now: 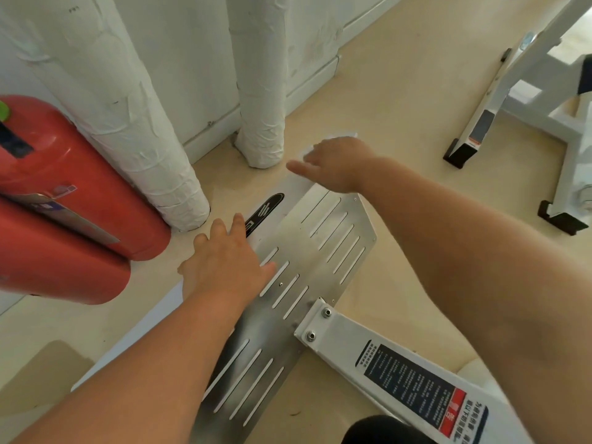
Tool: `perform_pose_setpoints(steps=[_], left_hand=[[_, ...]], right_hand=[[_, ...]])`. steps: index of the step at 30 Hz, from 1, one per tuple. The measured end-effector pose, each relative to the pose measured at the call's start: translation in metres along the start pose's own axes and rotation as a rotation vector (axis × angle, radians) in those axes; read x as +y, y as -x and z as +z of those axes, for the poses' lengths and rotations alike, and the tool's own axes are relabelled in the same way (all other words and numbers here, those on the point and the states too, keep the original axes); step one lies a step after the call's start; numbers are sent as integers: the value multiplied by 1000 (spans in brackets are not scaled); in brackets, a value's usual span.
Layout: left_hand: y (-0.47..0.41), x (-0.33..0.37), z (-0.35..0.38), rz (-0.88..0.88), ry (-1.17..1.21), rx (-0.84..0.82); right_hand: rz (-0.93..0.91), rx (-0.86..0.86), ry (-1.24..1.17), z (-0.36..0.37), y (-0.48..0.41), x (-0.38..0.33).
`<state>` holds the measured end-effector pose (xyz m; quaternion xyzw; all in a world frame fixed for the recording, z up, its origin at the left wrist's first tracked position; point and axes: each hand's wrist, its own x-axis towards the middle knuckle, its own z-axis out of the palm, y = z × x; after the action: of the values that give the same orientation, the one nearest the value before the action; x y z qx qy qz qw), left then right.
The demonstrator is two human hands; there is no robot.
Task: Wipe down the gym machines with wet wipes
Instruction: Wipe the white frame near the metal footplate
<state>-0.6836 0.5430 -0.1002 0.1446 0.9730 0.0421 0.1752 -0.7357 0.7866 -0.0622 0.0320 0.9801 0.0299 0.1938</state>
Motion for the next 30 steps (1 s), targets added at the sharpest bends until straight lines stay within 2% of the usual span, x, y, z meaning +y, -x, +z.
perform_pose_setpoints(steps=[2,6,9,12,14,15,16,18,19,21,22,23,24,26,27,30], left_hand=[[-2,1,0,3,12,1],[-4,-2,4,17,21,-9],[-7,-8,8,48,61,55],[-8,-8,10,56,-4,65],[-4,-8,7,63,10,60],[-2,-8,3,67,33,66],[0,-9,-2,75,53,79],[7,-10,-6,161,19,186],[13,-9,-4,274,-25,288],[29,2,10,645,-71,524],[41,11,20,816,-66,578],[51,22,30,944,-69,520],[60,34,39,1012,-130,343],[65,50,66,946,-382,-81],[62,53,81,906,-492,-222],[52,54,122,879,-631,-416]], right_hand=[[47,47,20,2,-4,-13],[-225,80,17,26,30,-82],[-378,116,-194,25,66,-87],[-354,266,-437,39,100,-65],[-284,488,-398,66,123,-53],[-231,524,-349,80,133,-47],[-169,447,-324,91,146,-43],[-46,117,-260,111,167,-32],[-14,-49,-210,124,177,-28],[21,-304,-159,153,196,-25],[17,-404,-134,166,206,-27],[-2,-484,-91,180,215,-32],[-21,-539,-36,193,223,-38],[-54,-581,69,208,235,-53],[-57,-595,82,211,238,-62],[-50,-632,20,225,244,-92]])
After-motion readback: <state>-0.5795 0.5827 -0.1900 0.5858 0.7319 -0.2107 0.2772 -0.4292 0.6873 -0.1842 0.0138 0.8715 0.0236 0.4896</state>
